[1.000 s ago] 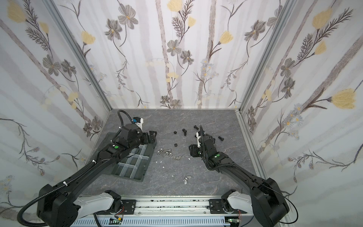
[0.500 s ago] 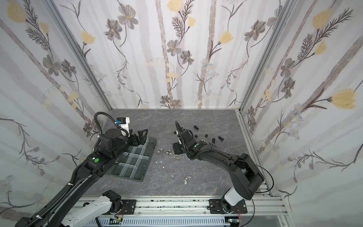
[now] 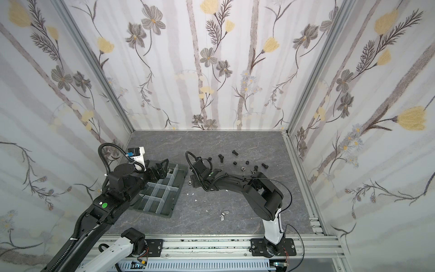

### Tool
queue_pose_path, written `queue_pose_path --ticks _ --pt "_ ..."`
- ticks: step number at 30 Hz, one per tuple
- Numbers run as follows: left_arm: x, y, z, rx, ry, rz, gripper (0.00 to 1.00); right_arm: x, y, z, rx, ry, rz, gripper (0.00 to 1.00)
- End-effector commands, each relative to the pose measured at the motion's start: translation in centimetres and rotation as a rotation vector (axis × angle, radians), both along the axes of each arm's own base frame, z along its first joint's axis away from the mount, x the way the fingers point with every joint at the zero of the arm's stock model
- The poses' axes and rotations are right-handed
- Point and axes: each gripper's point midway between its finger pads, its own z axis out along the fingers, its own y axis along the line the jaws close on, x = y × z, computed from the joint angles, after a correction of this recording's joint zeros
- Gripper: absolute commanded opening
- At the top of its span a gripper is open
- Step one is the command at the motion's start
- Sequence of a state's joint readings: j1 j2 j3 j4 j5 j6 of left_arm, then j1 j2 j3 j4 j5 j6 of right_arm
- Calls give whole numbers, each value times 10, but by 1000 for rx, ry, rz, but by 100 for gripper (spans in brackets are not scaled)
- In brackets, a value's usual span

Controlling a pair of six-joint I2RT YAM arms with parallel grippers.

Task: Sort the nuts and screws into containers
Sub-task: 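Lower the right gripper onto a silver bolt beside the box and close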

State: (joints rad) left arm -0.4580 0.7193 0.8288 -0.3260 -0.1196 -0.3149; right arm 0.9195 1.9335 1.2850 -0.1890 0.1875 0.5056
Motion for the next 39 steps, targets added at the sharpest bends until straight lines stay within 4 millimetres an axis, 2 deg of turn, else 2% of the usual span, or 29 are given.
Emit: queue_pose_path --ticks 1,7,17,24,28,35,39 --pt "2 4 3 1 -30 22 100 5 -5 -6 -43 -2 -42 75" --pt "1 4 -3 -3 -30 20 100 6 -7 -18 -92 9 -63 75" --pt "-2 7 -2 -4 -42 27 100 6 -3 -33 -128 25 -59 72" --pt "-2 8 -3 -1 -41 30 100 6 -5 -44 -150 33 -61 66" --pt "-2 10 -4 9 -41 39 100 9 -6 -44 -164 22 -64 63" --pt "-1 10 -6 12 -39 43 100 12 -5 -43 -171 14 -59 49" --pt "-1 11 -6 17 -39 49 100 11 -4 -39 -162 14 -56 47"
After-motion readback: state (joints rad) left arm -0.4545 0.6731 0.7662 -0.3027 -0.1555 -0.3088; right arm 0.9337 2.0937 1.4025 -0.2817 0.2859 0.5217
